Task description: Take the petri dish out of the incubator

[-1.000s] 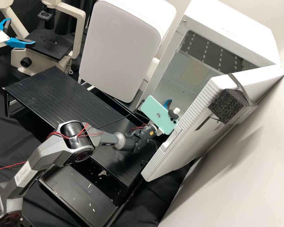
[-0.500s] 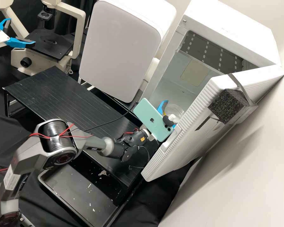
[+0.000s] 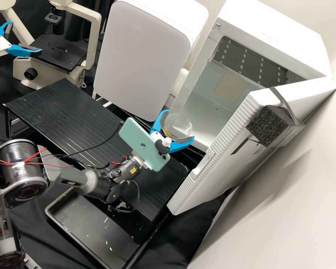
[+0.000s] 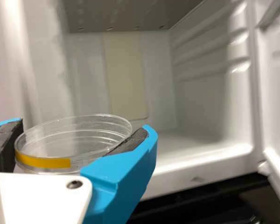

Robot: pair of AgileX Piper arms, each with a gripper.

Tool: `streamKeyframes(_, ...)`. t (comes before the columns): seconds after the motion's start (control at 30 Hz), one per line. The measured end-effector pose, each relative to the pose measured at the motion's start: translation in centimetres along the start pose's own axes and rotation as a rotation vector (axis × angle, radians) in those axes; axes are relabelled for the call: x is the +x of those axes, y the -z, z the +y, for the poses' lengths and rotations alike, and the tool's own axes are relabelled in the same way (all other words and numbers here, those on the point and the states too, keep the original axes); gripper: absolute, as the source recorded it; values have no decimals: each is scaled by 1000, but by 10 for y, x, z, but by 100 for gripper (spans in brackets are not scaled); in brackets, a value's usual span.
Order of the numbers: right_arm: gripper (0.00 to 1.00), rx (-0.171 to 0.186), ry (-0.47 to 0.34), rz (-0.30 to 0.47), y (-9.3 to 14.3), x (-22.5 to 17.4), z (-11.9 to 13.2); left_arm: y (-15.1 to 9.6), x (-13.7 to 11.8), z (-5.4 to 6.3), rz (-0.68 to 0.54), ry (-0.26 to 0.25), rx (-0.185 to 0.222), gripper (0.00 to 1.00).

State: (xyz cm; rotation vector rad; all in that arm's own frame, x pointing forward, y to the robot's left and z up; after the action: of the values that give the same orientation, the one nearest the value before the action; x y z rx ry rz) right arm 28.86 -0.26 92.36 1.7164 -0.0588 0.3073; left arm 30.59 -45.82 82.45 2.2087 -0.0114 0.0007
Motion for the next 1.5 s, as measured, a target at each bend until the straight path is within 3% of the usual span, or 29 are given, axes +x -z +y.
streamKeyframes(0.17,0,-19,47,0,7,-25,-16,0,0,0,0,0,0,100)
streamKeyframes(0.4,0,-78,132,17,21,-59,-42,0,0,0,0,0,0,100)
streamKeyframes(0.63,0,-141,272,73,32,-90,-68,0,0,0,0,0,0,100)
streamKeyframes(1.07,0,-172,370,86,32,-122,-81,0,0,0,0,0,0,100)
streamKeyframes(1.5,0,-160,437,91,31,-130,-93,0,0,0,0,0,0,100)
